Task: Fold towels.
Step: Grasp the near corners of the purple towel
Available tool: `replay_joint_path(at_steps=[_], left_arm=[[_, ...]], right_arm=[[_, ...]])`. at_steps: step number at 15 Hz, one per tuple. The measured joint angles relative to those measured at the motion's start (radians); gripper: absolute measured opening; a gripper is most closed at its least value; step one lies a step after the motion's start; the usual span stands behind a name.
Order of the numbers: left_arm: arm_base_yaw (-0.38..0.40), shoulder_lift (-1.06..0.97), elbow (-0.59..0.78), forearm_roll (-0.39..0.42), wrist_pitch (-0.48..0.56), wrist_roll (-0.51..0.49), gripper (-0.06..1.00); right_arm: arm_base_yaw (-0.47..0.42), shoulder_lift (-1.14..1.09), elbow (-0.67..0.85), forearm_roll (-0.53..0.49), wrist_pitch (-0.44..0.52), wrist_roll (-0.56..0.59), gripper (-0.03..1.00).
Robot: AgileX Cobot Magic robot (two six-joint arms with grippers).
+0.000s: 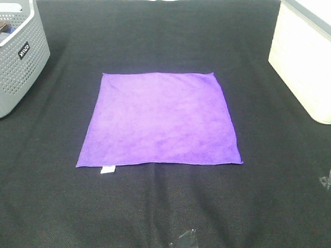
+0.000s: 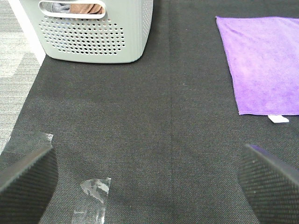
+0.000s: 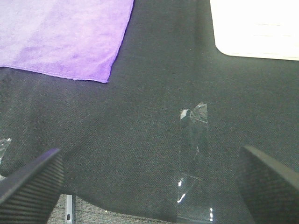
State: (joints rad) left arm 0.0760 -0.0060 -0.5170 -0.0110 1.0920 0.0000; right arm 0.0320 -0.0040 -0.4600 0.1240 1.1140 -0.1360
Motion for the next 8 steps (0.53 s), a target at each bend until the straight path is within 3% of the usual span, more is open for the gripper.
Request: replay_joint_path(at_steps=[8], left_arm=[[0.0,0.0,0.0,0.0,0.0,0.0,0.99]], right_arm=[[0.0,0.0,0.0,0.004,0.0,0.0,0.95]])
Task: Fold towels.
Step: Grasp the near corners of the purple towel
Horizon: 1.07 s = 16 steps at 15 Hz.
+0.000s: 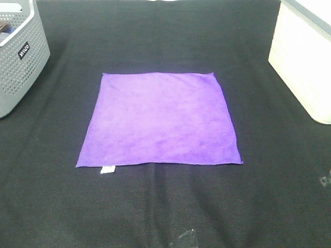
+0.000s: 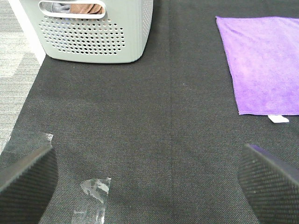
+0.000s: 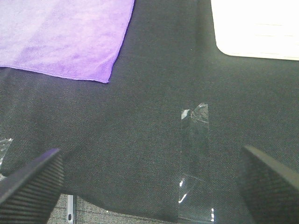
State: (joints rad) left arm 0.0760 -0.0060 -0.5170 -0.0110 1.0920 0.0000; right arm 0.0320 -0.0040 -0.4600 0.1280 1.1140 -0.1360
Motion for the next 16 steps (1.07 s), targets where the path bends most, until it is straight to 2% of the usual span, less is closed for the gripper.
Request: replay_joint_path(at_steps=[14,16], left_arm=[[0.0,0.0,0.0,0.0,0.0,0.0,0.99],[0.0,0.055,-0.012,-0.012,0.011,0.0,0.99]], right_arm=[[0.0,0.0,0.0,0.027,-0.001,0.0,0.95],[0.0,0.045,-0.027,0.027,0.009,0.0,0.95]])
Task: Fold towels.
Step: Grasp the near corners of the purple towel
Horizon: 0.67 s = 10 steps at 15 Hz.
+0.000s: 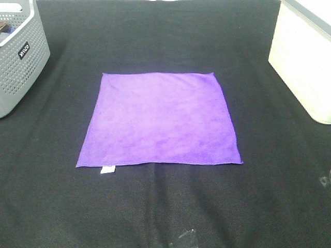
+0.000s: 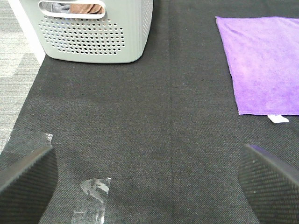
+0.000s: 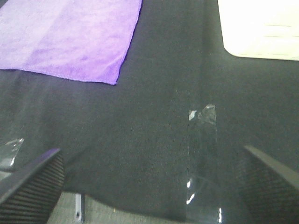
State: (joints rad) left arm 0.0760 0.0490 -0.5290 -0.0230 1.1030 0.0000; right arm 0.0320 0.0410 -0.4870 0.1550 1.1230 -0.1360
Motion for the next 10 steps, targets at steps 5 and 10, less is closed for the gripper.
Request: replay_joint_path(at_steps=[5,10], left_arm=[[0.001,0.498,-0.239,-0.147,0.08,0.054,0.99],[0.001,1.058,-0.44,-0.354,0.061,0.27,0.98]], right_arm=[[0.0,0.547,-0.256,0.065,0.042,0.065,0.95],[0.0,1.094,-0.433,0.375,-0.051,-0.204,0.95]])
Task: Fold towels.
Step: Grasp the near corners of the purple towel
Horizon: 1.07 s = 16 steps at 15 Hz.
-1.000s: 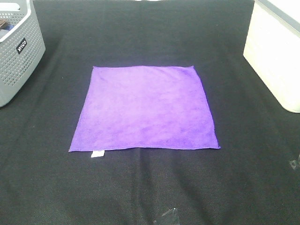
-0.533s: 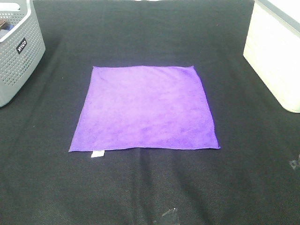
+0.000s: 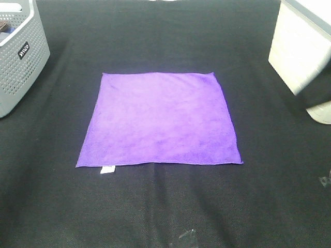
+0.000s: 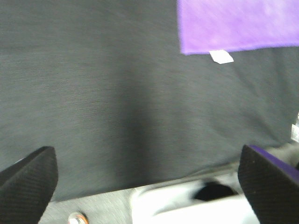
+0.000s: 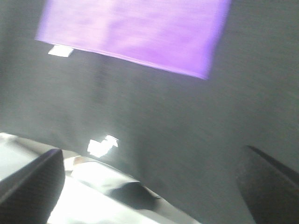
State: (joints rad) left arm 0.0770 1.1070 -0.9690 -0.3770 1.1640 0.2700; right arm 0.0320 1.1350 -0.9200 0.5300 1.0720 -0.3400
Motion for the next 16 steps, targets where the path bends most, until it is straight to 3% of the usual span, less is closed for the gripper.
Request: replay_joint_path(at_steps=[3,6,10,13,16], left_arm=[[0.0,0.204,-0.062,-0.135,-0.023,0.085,0.97],[0.0,0.3,-0.066,-0.171,-0.067,0.092,0.97],[0.0,0.397,-0.066,-0.244,-0.124,0.118,0.97],[0.0,0.473,-0.066,-0.309,-0.141,0.169,0.97],[0.0,0.585,-0.082,-0.397,-0.177,0.274,0.97]], right_arm=[[0.0,0.224,-0.076,0.152,-0.019,-0.061,0.95],[0.0,0.355,-0.083,0.247,-0.01,-0.062,0.95],[-0.011,0.448,-0.108,0.305,-0.04,-0.114,0.95],[-0.137,0.498,-0.118,0.327,0.007,-0.193,0.95],[-0.175,0.503,-0.118,0.328,-0.038,-0.244,0.95]])
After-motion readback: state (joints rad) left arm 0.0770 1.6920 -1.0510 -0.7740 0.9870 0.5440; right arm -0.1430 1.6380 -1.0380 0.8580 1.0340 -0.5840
